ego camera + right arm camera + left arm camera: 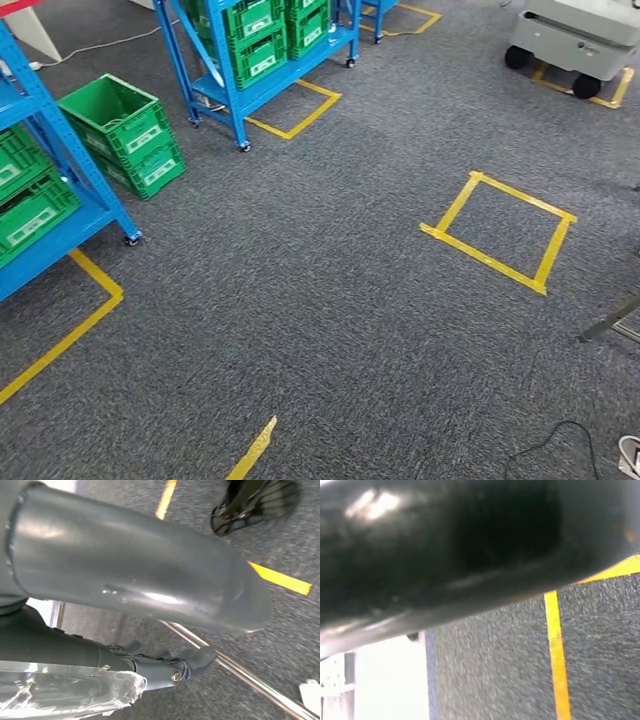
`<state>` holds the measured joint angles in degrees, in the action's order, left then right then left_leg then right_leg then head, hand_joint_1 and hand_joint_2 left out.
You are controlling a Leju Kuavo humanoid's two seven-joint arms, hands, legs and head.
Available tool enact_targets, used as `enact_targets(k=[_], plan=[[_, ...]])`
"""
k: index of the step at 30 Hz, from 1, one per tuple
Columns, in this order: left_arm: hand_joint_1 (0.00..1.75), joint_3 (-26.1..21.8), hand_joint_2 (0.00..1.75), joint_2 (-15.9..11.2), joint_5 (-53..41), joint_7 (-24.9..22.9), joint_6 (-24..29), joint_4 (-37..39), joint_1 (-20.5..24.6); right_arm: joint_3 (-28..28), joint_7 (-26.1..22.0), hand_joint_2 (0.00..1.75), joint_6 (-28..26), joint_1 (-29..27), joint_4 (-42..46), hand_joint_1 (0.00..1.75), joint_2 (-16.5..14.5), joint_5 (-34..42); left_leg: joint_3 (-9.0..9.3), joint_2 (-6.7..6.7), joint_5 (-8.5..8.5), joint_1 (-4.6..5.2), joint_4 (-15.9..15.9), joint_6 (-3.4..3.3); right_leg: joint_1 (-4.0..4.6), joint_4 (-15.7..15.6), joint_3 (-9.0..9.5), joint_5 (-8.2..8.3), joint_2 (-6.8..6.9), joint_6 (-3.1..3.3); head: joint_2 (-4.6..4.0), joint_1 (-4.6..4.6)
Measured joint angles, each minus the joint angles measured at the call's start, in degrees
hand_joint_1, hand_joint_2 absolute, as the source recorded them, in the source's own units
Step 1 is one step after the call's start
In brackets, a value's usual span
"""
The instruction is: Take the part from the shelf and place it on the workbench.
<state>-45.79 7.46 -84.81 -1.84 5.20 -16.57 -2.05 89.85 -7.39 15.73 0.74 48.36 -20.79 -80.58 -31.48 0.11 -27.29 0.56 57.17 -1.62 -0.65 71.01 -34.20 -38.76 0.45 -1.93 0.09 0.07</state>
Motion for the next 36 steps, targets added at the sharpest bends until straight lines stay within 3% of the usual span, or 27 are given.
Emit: enact_targets(k=[1, 2, 4, 6, 8, 10, 12, 14, 15, 16, 17, 18, 19, 21, 23, 25, 26, 28, 29, 30, 31, 32, 33, 34, 36], plan=[[0.00, 0.00, 0.00, 0.09, 0.00, 0.00, 0.00, 0.00, 0.02, 0.02, 0.03, 0.00, 0.01, -0.06, -0.01, 0.00, 0.00, -0.01, 0.07, 0.89, -0.03, 0.01, 0.01, -0.04, -0.01, 2.70, -1.77, -0.42, -0.23, -0.07, 0.00, 0.04], [0.00, 0.00, 0.00, 0.16, 0.00, 0.00, -0.01, 0.00, 0.00, 0.04, 0.04, 0.00, 0.01, -0.07, -0.01, 0.00, 0.00, -0.02, 0.19, 1.79, -0.08, 0.01, 0.03, -0.02, -0.01, 3.32, -2.66, 0.42, -0.33, -0.08, 0.00, 0.09], [0.00, 0.00, 0.00, 0.25, 0.00, 0.00, -0.04, 0.00, -0.05, 0.04, -0.03, 0.00, 0.00, -0.05, -0.01, 0.00, 0.00, -0.13, 0.64, 3.59, -0.28, -0.06, 0.05, 0.20, -0.07, -2.06, -1.24, 5.17, -0.99, 0.02, 0.00, 0.11], [0.00, -0.04, 0.00, 0.29, 0.00, -0.01, -0.07, 0.00, 0.04, 0.04, -0.19, 0.00, 0.01, -0.01, -0.02, 0.00, 0.00, -0.31, 0.81, 5.15, -0.55, -0.08, 0.22, 0.64, -0.41, -9.36, 1.66, 8.80, -3.99, 0.18, 0.00, 0.10], [0.00, -0.13, 0.00, 0.32, 0.00, -0.02, -0.07, 0.00, 0.15, 0.04, -0.37, 0.00, 0.03, 0.07, -0.04, 0.00, 0.00, -0.49, 0.37, 6.49, -0.49, -0.24, 0.36, 1.30, -0.52, -12.08, 2.91, 9.24, -6.02, 0.44, 0.00, 0.09], [0.00, -0.30, 0.00, 0.29, 0.00, -0.03, -0.07, 0.02, 0.07, 0.04, -0.49, 0.00, 0.07, 0.14, -0.06, 0.00, -0.04, -0.62, -0.06, 7.67, -0.32, -0.52, 0.37, 2.03, -0.44, -12.47, 3.16, 9.37, -4.93, 0.98, 0.00, 0.12], [0.00, -0.50, 0.00, 0.28, 0.00, -0.04, -0.07, 0.04, 0.00, 0.04, -0.56, 0.00, 0.07, 0.14, -0.03, 0.00, -0.08, -0.69, -0.93, 5.92, -1.56, -0.46, 2.07, 2.64, -0.56, -12.94, 3.46, 9.52, -3.34, 1.70, 0.00, -0.20], [0.00, -0.61, 0.00, 0.37, 0.00, -0.04, -0.07, 0.05, 0.20, 0.04, -0.58, 0.00, 0.05, 0.01, 0.00, 0.00, -0.07, -0.74, -3.93, 2.39, -4.88, -0.45, 8.10, 3.17, -0.49, -13.22, 3.65, 9.44, -1.42, 2.30, 0.00, -0.65], [0.00, -0.62, 0.00, 0.40, 0.00, -0.04, -0.07, 0.05, 0.30, 0.04, -0.57, 0.00, 0.05, -0.05, -0.01, 0.00, -0.07, -0.81, -5.96, 1.32, -6.60, -0.57, 12.05, 3.39, -0.39, -13.22, 3.68, 9.34, -0.40, 2.47, 0.00, -0.79], [0.00, -0.63, 0.00, 0.44, 0.00, -0.04, -0.07, 0.06, 0.32, 0.04, -0.56, 0.00, 0.05, -0.06, -0.01, 0.00, -0.07, -0.89, -7.54, 0.81, -7.58, -0.68, 15.15, 3.55, -0.30, -13.22, 3.70, 9.23, 0.56, 2.56, 0.00, -0.77], [0.00, -0.66, 0.00, 0.46, 0.00, -0.05, -0.08, 0.07, 0.26, 0.04, -0.54, 0.00, 0.03, -0.03, -0.01, 0.00, -0.07, -0.97, -8.29, 0.55, -7.54, -0.77, 16.58, 3.65, -0.24, -13.21, 3.78, 9.11, 1.46, 2.58, 0.00, -0.79], [0.00, -0.69, 0.00, 0.46, 0.00, -0.05, -0.08, 0.07, 0.13, 0.04, -0.52, 0.00, 0.01, 0.02, -0.01, 0.00, -0.07, -1.03, -7.84, 0.38, -6.34, -0.83, 15.71, 3.64, -0.20, -13.21, 3.93, 8.98, 2.24, 2.55, 0.00, -0.79], [0.00, -0.74, 0.00, 0.45, 0.00, -0.06, -0.09, 0.06, 0.03, 0.04, -0.50, 0.00, -0.02, 0.07, -0.01, 0.00, -0.07, -1.07, -6.29, 0.01, -4.36, -0.81, 12.81, 3.50, -0.16, -13.22, 4.17, 8.83, 2.97, 2.48, 0.00, -0.81], [0.00, -0.80, 0.00, 0.40, 0.00, -0.07, -0.09, 0.05, 0.00, 0.04, -0.47, 0.00, -0.05, 0.12, -0.03, 0.00, -0.08, -1.11, -2.06, -2.77, -0.87, -0.34, 4.89, 2.70, 0.06, -13.18, 4.64, 8.41, 4.32, 2.16, 0.00, -0.81], [0.00, -0.81, 0.00, 0.35, 0.00, -0.07, -0.09, 0.06, 0.22, 0.04, -0.43, 0.00, -0.05, 0.16, -0.05, 0.00, -0.09, -1.15, 0.03, -4.96, -0.10, 0.22, 0.66, 1.88, 0.33, -13.20, 4.85, 7.95, 5.61, 1.61, 0.00, -0.73], [0.00, -0.82, 0.00, 0.35, 0.00, -0.08, -0.11, 0.07, 0.18, 0.02, -0.39, 0.00, -0.06, 0.37, -0.05, 0.00, -0.09, -1.18, 0.10, -4.05, -0.20, 0.27, 0.11, 1.34, 0.45, -13.50, 5.52, 7.71, 6.90, 1.02, 0.00, -0.69], [0.00, -0.83, 0.00, 0.39, 0.00, -0.11, -0.15, 0.07, 0.03, 0.01, -0.39, 0.00, -0.06, 0.50, -0.04, 0.00, -0.08, -1.19, 0.22, -3.37, 0.02, 0.10, -0.19, 1.06, 0.41, -13.38, 5.74, 7.42, 6.46, 0.71, 0.00, -0.67], [0.00, -0.84, 0.00, 0.40, 0.00, -0.19, -0.21, 0.05, -0.09, -0.01, -0.40, 0.00, -0.08, 0.59, -0.03, 0.00, -0.07, -1.19, 0.45, -2.05, 0.51, -0.35, -0.75, 0.54, 0.24, -10.29, 4.61, 5.36, 3.39, 0.17, 0.00, -0.46], [0.00, -0.85, 0.00, 0.42, 0.00, -0.21, -0.23, 0.05, -0.05, -0.02, -0.40, 0.00, -0.09, 0.52, -0.03, 0.00, -0.07, -1.20, 0.47, -1.39, 0.61, -0.49, -0.82, 0.41, 0.09, -6.84, 2.92, 3.58, 1.44, -0.03, 0.00, -0.34], [0.00, -0.85, 0.00, 0.40, 0.00, -0.22, -0.23, 0.05, 0.04, -0.01, -0.39, 0.00, -0.10, 0.41, -0.04, 0.00, -0.07, -1.21, 0.42, -0.60, 0.63, -0.53, -0.81, 0.33, -0.01, -2.64, 0.83, 1.79, 0.33, -0.19, 0.00, -0.27], [0.00, -0.85, 0.00, 0.44, 0.00, -0.22, -0.24, 0.06, 0.10, 0.00, -0.39, 0.00, -0.10, 0.30, -0.04, 0.00, -0.07, -1.24, 0.43, 0.24, 0.61, -0.55, -0.80, 0.31, -0.07, 0.99, -1.16, 0.68, -0.12, -0.36, 0.00, -0.24], [0.00, -0.85, 0.00, 0.50, 0.00, -0.22, -0.24, 0.07, 0.09, 0.02, -0.39, 0.00, -0.10, 0.22, -0.04, 0.00, -0.07, -1.29, 0.51, 1.09, 0.58, -0.57, -0.78, 0.32, -0.09, 3.02, -2.54, 0.63, -0.28, -0.48, 0.00, -0.25], [0.00, -0.85, 0.00, 0.55, 0.00, -0.22, -0.24, 0.07, 0.06, 0.03, -0.40, 0.00, -0.10, 0.17, -0.04, 0.00, -0.06, -1.35, 0.64, 1.97, 0.52, -0.62, -0.76, 0.39, -0.12, 2.70, -2.89, 1.86, -0.36, -0.56, 0.00, -0.24], [0.00, -0.85, 0.00, 0.59, 0.00, -0.22, -0.24, 0.07, 0.03, 0.04, -0.43, 0.00, -0.10, 0.17, -0.04, 0.00, -0.04, -1.43, 0.83, 2.80, 0.42, -0.69, -0.73, 0.52, -0.18, 0.15, -2.14, 4.03, -0.56, -0.60, 0.00, -0.25], [0.00, -0.86, 0.00, 0.61, 0.00, -0.22, -0.25, 0.07, 0.05, 0.04, -0.50, 0.00, -0.11, 0.18, -0.04, 0.00, -0.02, -1.59, 1.08, 4.35, 0.08, -0.75, -0.49, 1.05, -0.60, -7.85, 0.99, 8.37, -2.98, -0.71, 0.00, -0.14]])
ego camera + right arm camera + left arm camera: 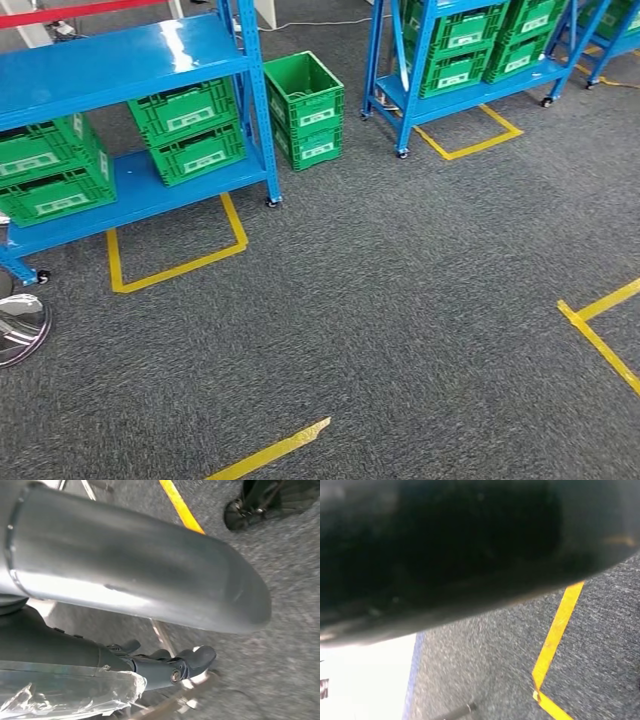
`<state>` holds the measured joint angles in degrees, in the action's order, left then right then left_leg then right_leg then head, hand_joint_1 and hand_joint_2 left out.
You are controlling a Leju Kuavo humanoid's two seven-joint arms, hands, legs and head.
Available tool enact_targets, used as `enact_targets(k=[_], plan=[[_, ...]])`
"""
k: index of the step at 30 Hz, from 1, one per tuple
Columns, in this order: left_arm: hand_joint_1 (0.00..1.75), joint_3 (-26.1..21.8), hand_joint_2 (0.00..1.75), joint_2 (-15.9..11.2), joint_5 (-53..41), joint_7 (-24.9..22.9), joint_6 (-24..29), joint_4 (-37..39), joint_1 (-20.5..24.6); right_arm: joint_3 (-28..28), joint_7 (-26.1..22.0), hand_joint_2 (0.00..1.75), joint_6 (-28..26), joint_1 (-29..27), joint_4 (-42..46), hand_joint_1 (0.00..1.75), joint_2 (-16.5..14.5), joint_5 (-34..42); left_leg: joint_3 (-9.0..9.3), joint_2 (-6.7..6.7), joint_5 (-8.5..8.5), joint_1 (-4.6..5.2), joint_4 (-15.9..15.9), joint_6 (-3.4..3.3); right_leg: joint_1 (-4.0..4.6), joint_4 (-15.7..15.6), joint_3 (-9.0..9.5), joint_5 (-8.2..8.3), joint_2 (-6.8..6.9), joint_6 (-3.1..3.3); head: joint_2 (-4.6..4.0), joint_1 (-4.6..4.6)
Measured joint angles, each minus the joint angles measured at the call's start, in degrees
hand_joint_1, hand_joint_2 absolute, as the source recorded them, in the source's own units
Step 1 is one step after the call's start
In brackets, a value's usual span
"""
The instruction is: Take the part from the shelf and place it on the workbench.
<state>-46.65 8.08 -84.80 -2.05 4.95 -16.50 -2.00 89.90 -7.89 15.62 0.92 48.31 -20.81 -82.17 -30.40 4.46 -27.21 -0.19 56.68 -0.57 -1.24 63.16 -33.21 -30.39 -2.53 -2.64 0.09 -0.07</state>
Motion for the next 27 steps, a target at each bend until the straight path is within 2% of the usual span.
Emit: enact_targets(k=[1, 2, 3, 4, 5, 7, 8, 9, 10, 11, 12, 13, 14, 16, 17, 18, 20, 21, 22, 24, 25, 26, 27], plan=[[0.00, -0.02, 0.00, 0.00, 0.00, 0.00, -0.01, 0.00, 0.07, 0.00, -0.03, 0.00, -0.01, 0.01, -0.02, 0.00, 0.00, -0.07, -0.07, 0.71, -0.13, 0.00, 0.19, 0.33, -0.21, -2.88, 1.27, 1.00, -1.38, 0.10, 0.00, 0.02], [0.00, -0.03, 0.00, -0.01, 0.00, 0.00, -0.01, 0.00, 0.11, 0.00, -0.06, 0.00, -0.02, 0.03, -0.03, 0.00, 0.00, -0.12, -0.29, 1.38, -0.18, 0.00, 0.34, 0.69, -0.33, -4.52, 2.07, 1.27, -2.47, 0.29, 0.00, 0.10], [0.00, -0.06, 0.00, -0.01, 0.00, 0.00, -0.01, 0.00, 0.12, 0.00, -0.06, 0.00, -0.03, 0.09, -0.05, 0.00, 0.00, -0.17, -0.57, 2.07, -0.11, -0.05, 0.45, 1.04, -0.29, -4.84, 2.35, 1.00, -2.78, 0.62, 0.00, 0.12], [0.00, -0.08, 0.00, -0.01, 0.00, 0.00, -0.01, 0.00, 0.08, 0.00, -0.07, 0.00, -0.05, 0.11, -0.05, 0.00, 0.00, -0.20, -0.81, 2.74, -0.01, -0.22, 0.44, 1.34, -0.23, -4.82, 2.45, 0.99, -2.12, 1.04, 0.00, 0.10], [0.00, -0.10, 0.00, -0.01, 0.00, 0.00, -0.01, 0.00, -0.02, 0.00, -0.08, 0.00, -0.07, 0.14, -0.05, 0.00, 0.01, -0.22, -1.02, 2.48, -0.12, -0.28, 0.66, 1.64, -0.21, -4.87, 2.56, 1.03, -1.39, 1.43, 0.00, 0.11], [0.00, -0.13, 0.00, -0.01, 0.00, 0.00, -0.01, 0.00, -0.06, 0.00, -0.09, 0.00, -0.09, 0.08, -0.02, 0.00, 0.02, -0.24, -2.37, -0.20, -1.93, -0.22, 3.45, 2.14, -0.20, -5.03, 2.68, 1.04, 0.24, 2.19, 0.00, -0.24], [0.00, -0.13, 0.00, 0.00, 0.00, 0.00, -0.01, 0.00, 0.03, 0.00, -0.09, 0.00, -0.09, 0.00, -0.01, 0.00, 0.02, -0.23, -3.90, -2.06, -3.69, -0.17, 6.60, 2.34, -0.11, -5.07, 2.73, 0.96, 1.17, 2.50, 0.00, -0.41], [0.00, -0.13, 0.00, 0.03, 0.00, 0.00, -0.01, 0.00, 0.14, 0.00, -0.09, 0.00, -0.08, -0.08, 0.00, 0.00, 0.02, -0.23, -5.93, -3.20, -5.61, -0.18, 10.60, 2.50, 0.02, -5.07, 2.74, 0.83, 2.11, 2.71, 0.00, -0.57], [0.00, -0.13, 0.00, 0.07, 0.00, 0.00, -0.02, 0.00, 0.22, 0.00, -0.09, 0.00, -0.07, -0.13, -0.01, 0.00, 0.02, -0.23, -7.86, -3.67, -7.10, -0.23, 14.42, 2.60, 0.15, -5.06, 2.77, 0.71, 3.09, 2.85, 0.00, -0.59], [0.00, -0.12, 0.00, 0.11, 0.00, 0.00, -0.02, 0.00, 0.21, 0.00, -0.09, 0.00, -0.05, -0.11, -0.01, 0.00, 0.02, -0.23, -9.09, -3.85, -7.58, -0.27, 16.83, 2.61, 0.25, -5.06, 2.84, 0.59, 4.00, 2.92, 0.00, -0.58], [0.00, -0.12, 0.00, 0.13, 0.00, 0.00, -0.03, 0.00, 0.12, 0.00, -0.09, 0.00, -0.06, -0.06, -0.01, 0.00, 0.02, -0.23, -9.27, -3.94, -6.91, -0.27, 17.16, 2.52, 0.35, -5.06, 2.99, 0.45, 4.82, 2.95, 0.00, -0.61], [0.00, -0.12, 0.00, 0.12, 0.00, 0.00, -0.03, 0.00, 0.00, 0.00, -0.09, 0.00, -0.06, 0.00, -0.01, 0.00, 0.02, -0.23, -8.21, -4.16, -5.19, -0.22, 15.10, 2.29, 0.46, -5.06, 3.22, 0.30, 5.56, 2.94, 0.00, -0.61], [0.00, -0.12, 0.00, 0.09, 0.00, 0.00, -0.03, 0.00, -0.09, 0.00, -0.09, 0.00, -0.06, 0.04, -0.01, 0.00, 0.02, -0.23, -6.30, -4.84, -2.98, -0.07, 11.40, 1.86, 0.56, -5.06, 3.52, 0.11, 6.26, 2.91, 0.00, -0.62], [0.00, -0.13, 0.00, -0.08, 0.00, 0.00, -0.02, 0.00, 0.01, 0.00, -0.09, 0.00, -0.06, 0.05, -0.02, 0.00, -0.02, -0.23, -2.56, -7.94, -0.41, 0.70, 4.17, 0.65, 0.82, -5.05, 3.75, -0.39, 7.54, 2.61, 0.00, -0.60], [0.00, -0.14, 0.00, -0.14, 0.00, 0.00, -0.01, 0.00, 0.12, 0.00, -0.09, 0.00, -0.06, 0.06, -0.03, 0.00, -0.04, -0.24, -1.64, -9.09, -0.15, 1.09, 2.22, 0.18, 0.92, -5.07, 3.83, -0.64, 8.22, 2.35, 0.00, -0.57], [0.00, -0.14, 0.00, -0.18, 0.00, 0.00, -0.01, 0.00, 0.19, 0.00, -0.09, 0.00, -0.06, 0.10, -0.03, 0.00, -0.05, -0.26, -1.37, -9.63, -0.41, 1.38, 1.49, -0.15, 0.98, -5.15, 3.95, -0.85, 8.91, 2.06, 0.00, -0.58], [0.00, -0.14, 0.00, -0.11, 0.00, -0.02, -0.01, 0.00, 0.03, -0.02, -0.10, 0.00, -0.07, 0.32, -0.03, 0.00, -0.05, -0.35, -1.24, -8.27, -0.16, 1.27, 0.86, -0.53, 1.02, -5.37, 4.74, -1.15, 9.94, 1.46, 0.00, -0.62], [0.00, -0.15, 0.00, -0.08, 0.00, -0.04, -0.01, -0.01, -0.10, -0.04, -0.13, 0.00, -0.08, 0.42, -0.03, 0.00, -0.05, -0.42, -0.99, -7.61, 0.10, 1.04, 0.46, -0.78, 1.02, -4.96, 4.85, -1.61, 9.19, 1.19, -0.01, -0.52], [0.00, -0.15, 0.00, -0.07, 0.00, -0.08, 0.00, -0.01, -0.15, -0.05, -0.17, 0.00, -0.09, 0.47, -0.02, 0.00, -0.05, -0.49, -0.78, -6.90, 0.38, 0.77, 0.05, -1.02, 0.98, -3.55, 4.40, -2.57, 7.73, 0.91, 0.00, -0.36], [0.00, -0.15, 0.00, -0.03, 0.00, -0.15, 0.01, -0.02, 0.01, -0.06, -0.24, 0.00, -0.10, 0.36, -0.01, 0.00, -0.04, -0.59, -0.61, -5.40, 0.62, 0.49, -0.27, -1.31, 0.76, 2.93, 1.20, -5.78, 4.07, 0.46, -0.01, 0.01], [0.00, -0.14, 0.00, 0.00, 0.00, -0.17, 0.00, -0.02, 0.11, -0.05, -0.25, 0.00, -0.09, 0.26, -0.01, 0.00, -0.04, -0.63, -0.64, -4.54, 0.60, 0.47, -0.25, -1.38, 0.64, 6.72, -0.87, -7.16, 3.16, 0.28, 0.00, 0.06], [0.00, -0.14, 0.00, 0.05, 0.00, -0.17, -0.01, -0.02, 0.13, -0.04, -0.25, 0.00, -0.09, 0.17, -0.01, 0.00, -0.04, -0.65, -0.59, -3.67, 0.55, 0.46, -0.24, -1.40, 0.57, 9.43, -2.57, -7.65, 2.78, 0.11, 0.00, 0.09], [0.00, -0.14, 0.00, 0.09, 0.00, -0.17, -0.01, -0.01, 0.09, -0.02, -0.25, 0.00, -0.10, 0.11, -0.01, 0.00, -0.04, -0.67, -0.46, -2.83, 0.48, 0.43, -0.22, -1.37, 0.53, 10.13, -3.39, -6.97, 2.66, -0.01, 0.00, 0.09]])
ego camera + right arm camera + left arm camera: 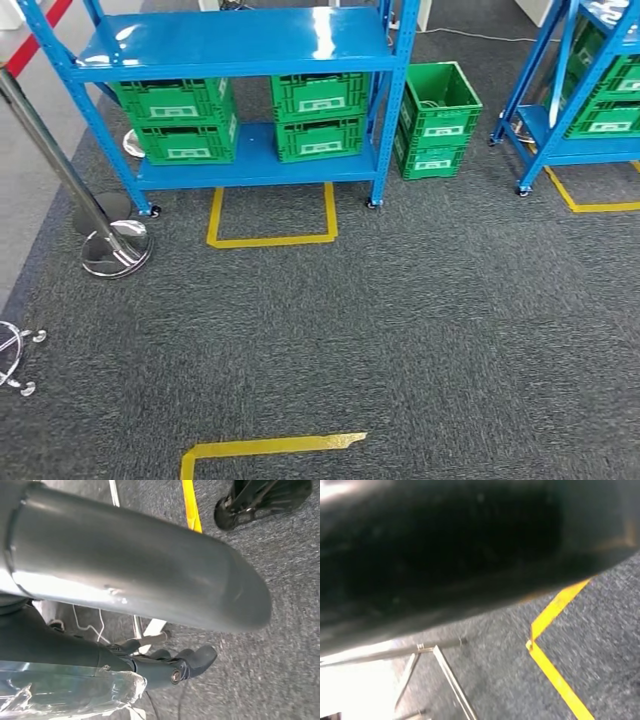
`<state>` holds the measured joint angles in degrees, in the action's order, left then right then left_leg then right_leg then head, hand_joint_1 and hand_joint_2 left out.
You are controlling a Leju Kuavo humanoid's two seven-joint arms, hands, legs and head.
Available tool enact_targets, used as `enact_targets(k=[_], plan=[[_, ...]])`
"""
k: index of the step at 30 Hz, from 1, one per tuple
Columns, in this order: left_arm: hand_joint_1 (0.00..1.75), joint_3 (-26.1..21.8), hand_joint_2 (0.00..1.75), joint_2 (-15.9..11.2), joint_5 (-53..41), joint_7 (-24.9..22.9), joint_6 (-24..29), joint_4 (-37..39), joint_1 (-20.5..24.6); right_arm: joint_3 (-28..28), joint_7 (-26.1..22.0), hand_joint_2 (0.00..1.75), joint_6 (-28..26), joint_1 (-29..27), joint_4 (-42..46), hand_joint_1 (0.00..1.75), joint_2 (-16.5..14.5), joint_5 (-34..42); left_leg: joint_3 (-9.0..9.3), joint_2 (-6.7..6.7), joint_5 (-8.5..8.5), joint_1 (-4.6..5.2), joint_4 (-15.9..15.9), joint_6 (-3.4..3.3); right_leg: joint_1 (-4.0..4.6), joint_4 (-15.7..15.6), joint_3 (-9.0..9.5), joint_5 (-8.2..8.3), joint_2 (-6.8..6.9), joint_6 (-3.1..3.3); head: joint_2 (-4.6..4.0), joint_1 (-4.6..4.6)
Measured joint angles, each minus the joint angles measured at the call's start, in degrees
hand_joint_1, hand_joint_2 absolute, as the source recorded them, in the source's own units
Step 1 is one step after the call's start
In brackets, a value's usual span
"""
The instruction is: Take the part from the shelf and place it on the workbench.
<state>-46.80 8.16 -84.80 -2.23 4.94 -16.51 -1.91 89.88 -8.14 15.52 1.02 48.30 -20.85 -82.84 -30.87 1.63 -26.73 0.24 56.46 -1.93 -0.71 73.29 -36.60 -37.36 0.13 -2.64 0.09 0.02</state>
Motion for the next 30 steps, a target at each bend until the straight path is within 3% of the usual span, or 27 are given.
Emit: enact_targets(k=[2, 3, 5, 6, 9, 13, 15, 19, 30], plan=[[0.00, 0.00, 0.00, 0.04, 0.00, 0.00, 0.00, 0.01, -0.13, 0.02, -0.01, 0.00, -0.01, -0.04, 0.00, 0.00, 0.02, 0.01, 0.45, 1.68, -0.26, -0.13, 0.08, 0.31, -0.20, -5.01, 1.46, 4.37, -0.57, -0.14, 0.00, 0.01], [0.00, 0.00, 0.00, 0.05, 0.00, 0.00, 0.00, 0.01, -0.13, 0.02, -0.01, 0.00, -0.01, -0.06, -0.01, 0.00, 0.03, 0.03, 0.62, 2.41, -0.43, -0.18, 0.14, 0.58, -0.41, -8.76, 2.95, 6.43, -1.74, -0.18, 0.00, 0.01], [0.00, 0.00, 0.00, 0.04, 0.00, 0.00, 0.01, 0.00, -0.02, 0.03, -0.01, 0.00, -0.07, -0.04, -0.04, 0.00, 0.03, 0.60, 0.59, 3.54, -0.80, -0.11, 0.59, 1.12, -0.84, -14.43, 5.26, 8.40, -4.05, 0.00, 0.00, 0.09], [0.00, 0.00, 0.00, 0.04, 0.00, 0.00, 0.03, -0.01, -0.01, 0.04, 0.03, 0.00, -0.14, 0.00, -0.06, 0.00, 0.03, 1.18, 0.42, 3.88, -0.84, -0.05, 0.76, 1.08, -0.93, -15.29, 5.68, 8.27, -4.75, 0.15, 0.00, 0.14], [0.00, 0.00, 0.00, 0.05, 0.00, 0.00, 0.19, 0.01, -0.29, 0.04, 0.19, 0.00, -0.31, 0.05, -0.08, 0.00, 0.03, 2.64, 0.24, 4.20, -0.68, -0.06, 0.79, 0.44, -0.77, -15.57, 5.94, 8.35, -4.59, 0.53, 0.00, 0.14], [0.00, 0.00, 0.00, 0.12, 0.00, 0.00, 0.25, 0.00, -0.31, 0.04, 0.21, 0.00, -0.34, 0.04, -0.07, 0.00, 0.04, 2.94, 0.33, 4.19, -0.67, -0.30, 0.43, 0.42, -0.42, -15.55, 5.95, 8.24, -4.57, 1.04, 0.00, 0.13], [0.00, 0.00, 0.00, 0.12, 0.00, 0.00, 0.25, 0.00, -0.29, 0.03, 0.21, 0.00, -0.33, 0.05, -0.07, 0.00, 0.04, 2.95, 0.35, 4.19, -0.67, -0.34, 0.26, 0.67, -0.36, -15.52, 5.96, 8.17, -4.53, 1.21, 0.00, 0.13], [0.00, 0.00, 0.00, 0.14, 0.00, 0.00, 0.25, 0.00, -0.30, 0.02, 0.21, 0.00, -0.33, 0.06, -0.07, 0.00, 0.04, 2.97, 0.44, 4.19, -0.67, -0.49, 0.00, 2.09, -0.27, -15.47, 5.96, 8.10, -4.46, 1.36, 0.00, 0.15], [0.00, -0.71, 0.00, 0.21, 0.00, -0.20, -0.53, -0.01, -0.22, 0.04, 1.39, 0.00, 0.65, 0.05, -0.07, 0.00, 0.04, 4.20, 0.46, 4.19, -0.71, -0.29, 0.02, 2.25, -0.47, -15.69, 6.18, 8.12, -4.43, 1.32, 0.00, 0.16]])
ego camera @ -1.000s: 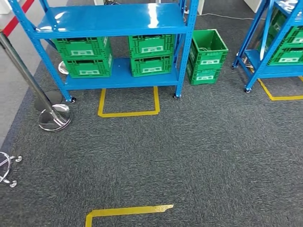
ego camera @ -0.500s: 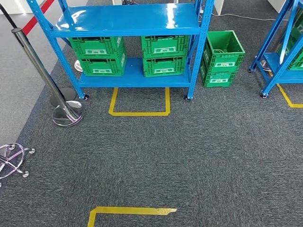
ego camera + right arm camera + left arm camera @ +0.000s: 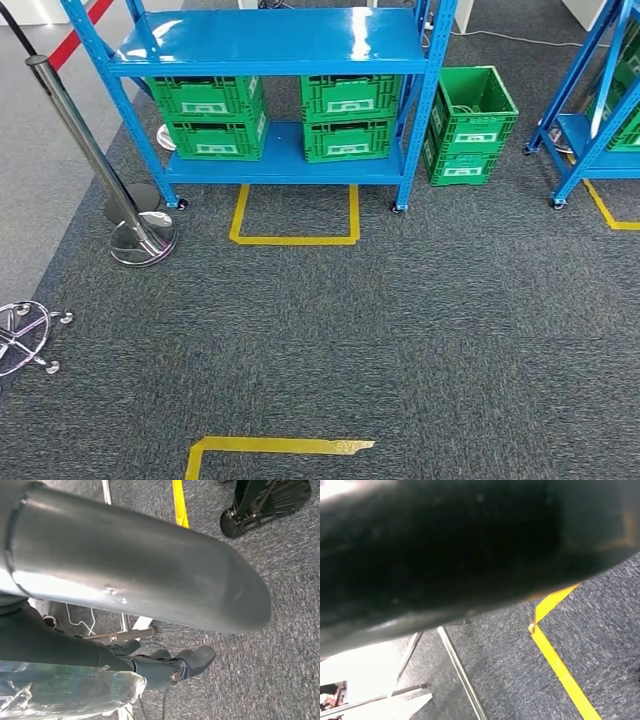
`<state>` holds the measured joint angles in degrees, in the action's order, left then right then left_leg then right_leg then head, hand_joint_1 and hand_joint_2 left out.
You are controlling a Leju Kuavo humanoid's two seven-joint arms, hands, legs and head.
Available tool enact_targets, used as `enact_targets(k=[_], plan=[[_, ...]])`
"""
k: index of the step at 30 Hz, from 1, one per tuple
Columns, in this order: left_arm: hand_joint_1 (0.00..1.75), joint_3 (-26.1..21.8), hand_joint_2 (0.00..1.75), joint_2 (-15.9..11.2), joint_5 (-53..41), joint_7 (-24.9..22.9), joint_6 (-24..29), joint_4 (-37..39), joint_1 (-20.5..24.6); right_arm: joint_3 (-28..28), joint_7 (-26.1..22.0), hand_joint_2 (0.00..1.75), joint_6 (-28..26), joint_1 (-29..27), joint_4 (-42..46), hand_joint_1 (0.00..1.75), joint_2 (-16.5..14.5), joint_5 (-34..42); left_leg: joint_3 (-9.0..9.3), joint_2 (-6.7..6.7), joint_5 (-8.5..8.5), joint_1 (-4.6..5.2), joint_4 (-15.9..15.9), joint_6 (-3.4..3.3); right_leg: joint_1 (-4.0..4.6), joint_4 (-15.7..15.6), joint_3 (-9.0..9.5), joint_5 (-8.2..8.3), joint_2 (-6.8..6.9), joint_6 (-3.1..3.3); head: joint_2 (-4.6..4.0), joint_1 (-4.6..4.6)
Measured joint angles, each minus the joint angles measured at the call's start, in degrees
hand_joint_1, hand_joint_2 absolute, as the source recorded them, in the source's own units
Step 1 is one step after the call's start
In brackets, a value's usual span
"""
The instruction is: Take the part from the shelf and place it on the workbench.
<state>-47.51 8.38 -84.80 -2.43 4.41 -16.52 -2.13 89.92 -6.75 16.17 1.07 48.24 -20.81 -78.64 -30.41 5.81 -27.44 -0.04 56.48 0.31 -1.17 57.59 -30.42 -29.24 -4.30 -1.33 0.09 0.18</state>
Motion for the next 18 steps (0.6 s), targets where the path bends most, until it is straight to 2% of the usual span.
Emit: enact_targets(k=[18], plan=[[0.00, -2.33, 0.00, 0.19, 0.00, 2.41, 0.64, -0.15, 0.03, 0.00, 0.31, 0.00, 0.05, -0.08, -0.01, 0.00, 0.00, 1.16, 0.03, 0.00, -0.01, 0.06, 0.01, -0.02, -0.07, -0.11, 0.06, 0.02, 0.02, -0.04, 0.00, -0.01]])
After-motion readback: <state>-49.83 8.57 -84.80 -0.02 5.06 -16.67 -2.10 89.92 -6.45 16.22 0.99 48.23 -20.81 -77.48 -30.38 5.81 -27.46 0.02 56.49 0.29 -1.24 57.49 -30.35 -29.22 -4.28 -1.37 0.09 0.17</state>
